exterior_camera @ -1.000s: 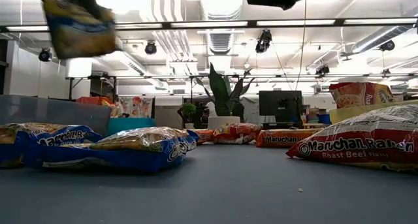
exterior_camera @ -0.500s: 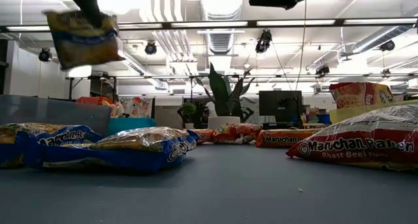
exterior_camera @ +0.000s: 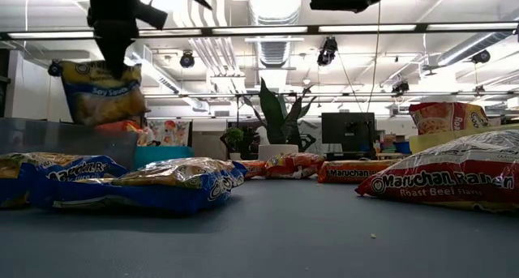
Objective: Sort Maruchan noodles
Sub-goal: Put the blue noodle pack into the black bin
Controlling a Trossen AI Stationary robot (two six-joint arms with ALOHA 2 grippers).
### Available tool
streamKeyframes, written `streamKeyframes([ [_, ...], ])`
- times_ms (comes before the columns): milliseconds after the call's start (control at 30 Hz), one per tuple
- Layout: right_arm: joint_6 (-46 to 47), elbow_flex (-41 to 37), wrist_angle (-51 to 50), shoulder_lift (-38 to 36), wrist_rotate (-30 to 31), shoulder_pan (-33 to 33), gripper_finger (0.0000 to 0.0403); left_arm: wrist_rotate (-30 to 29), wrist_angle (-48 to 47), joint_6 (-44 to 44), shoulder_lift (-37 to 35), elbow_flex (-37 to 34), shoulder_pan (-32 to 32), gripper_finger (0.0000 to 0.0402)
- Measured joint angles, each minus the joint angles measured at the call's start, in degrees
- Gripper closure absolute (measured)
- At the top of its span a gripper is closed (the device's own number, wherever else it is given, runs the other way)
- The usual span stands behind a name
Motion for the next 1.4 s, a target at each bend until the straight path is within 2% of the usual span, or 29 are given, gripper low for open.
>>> streamKeyframes([
  [233,0.1,0.0,0.0,0.0,0.0,-0.6,0.0149,2.6,8.3,-2.0,-0.9,-2.7,0.0,0.0362],
  [467,0.2,0.0,0.0,0.0,0.0,-0.5,0.015,1.5,9.3,-4.6,-0.8,-6.6,0.0,0.0359],
  [633,0.2,0.0,0.0,0.0,0.0,-0.5,0.0153,1.5,11.4,-5.2,-0.9,-9.1,0.0,0.0339],
  [933,0.2,0.0,0.0,0.0,0.0,-0.5,0.0145,1.2,9.5,-7.5,-0.8,-11.1,0.2,0.0297],
  [1167,0.2,0.0,0.0,0.0,0.0,-0.5,0.015,-0.2,8.2,-8.2,-0.8,-11.1,0.2,0.029],
  [1233,0.2,0.0,0.0,0.0,0.0,-0.5,0.0151,-1.8,6.9,-8.5,-0.8,-11.1,0.2,0.029],
  [1400,0.2,0.0,0.0,0.0,0.0,-0.5,0.0149,-10.0,3.8,-12.0,-0.8,-11.3,0.2,0.0296],
])
